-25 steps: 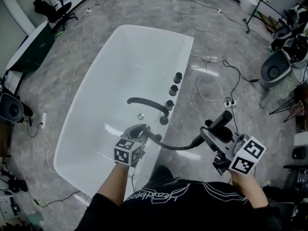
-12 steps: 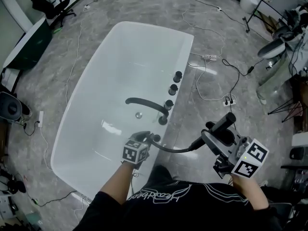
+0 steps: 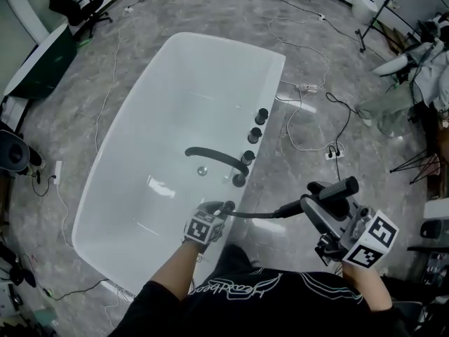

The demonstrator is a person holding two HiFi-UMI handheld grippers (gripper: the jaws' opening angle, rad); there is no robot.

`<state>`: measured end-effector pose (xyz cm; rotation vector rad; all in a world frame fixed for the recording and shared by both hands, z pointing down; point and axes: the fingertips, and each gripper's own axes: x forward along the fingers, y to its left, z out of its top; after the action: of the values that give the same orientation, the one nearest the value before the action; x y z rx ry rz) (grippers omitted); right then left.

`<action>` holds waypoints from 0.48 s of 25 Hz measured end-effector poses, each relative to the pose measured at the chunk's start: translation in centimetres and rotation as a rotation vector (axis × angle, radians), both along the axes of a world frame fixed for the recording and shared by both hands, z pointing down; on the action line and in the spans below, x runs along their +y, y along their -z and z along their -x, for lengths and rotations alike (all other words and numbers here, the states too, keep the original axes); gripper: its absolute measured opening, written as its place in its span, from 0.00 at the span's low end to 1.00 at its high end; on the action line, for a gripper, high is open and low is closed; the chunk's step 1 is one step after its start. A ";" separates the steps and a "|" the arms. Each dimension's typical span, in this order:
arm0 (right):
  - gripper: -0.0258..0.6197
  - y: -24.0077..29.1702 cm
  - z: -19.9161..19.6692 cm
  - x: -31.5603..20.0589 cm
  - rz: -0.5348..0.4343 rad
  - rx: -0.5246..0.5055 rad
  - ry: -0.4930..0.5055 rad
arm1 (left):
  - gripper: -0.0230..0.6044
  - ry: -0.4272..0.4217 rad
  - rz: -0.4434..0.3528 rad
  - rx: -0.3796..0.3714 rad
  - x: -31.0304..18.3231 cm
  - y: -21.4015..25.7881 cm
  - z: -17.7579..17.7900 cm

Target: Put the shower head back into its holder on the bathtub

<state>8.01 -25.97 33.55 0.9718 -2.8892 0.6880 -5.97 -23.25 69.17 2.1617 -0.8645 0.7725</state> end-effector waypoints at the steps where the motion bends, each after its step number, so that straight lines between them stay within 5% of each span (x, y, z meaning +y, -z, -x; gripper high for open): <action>1: 0.24 0.0 0.0 0.0 0.003 0.000 -0.002 | 0.16 -0.008 0.013 0.005 0.4 -0.2 -0.2; 7: 0.24 -0.3 0.3 -0.3 0.008 0.007 0.001 | 0.21 -0.031 0.049 0.018 2.0 -0.6 0.1; 12: 0.24 -2.3 0.9 -0.3 0.017 0.057 0.023 | 0.21 0.040 0.044 0.066 2.0 0.9 1.1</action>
<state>7.08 -26.28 35.89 0.9389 -2.8361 0.6704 -7.11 -21.25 68.30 2.1130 -0.8463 0.6904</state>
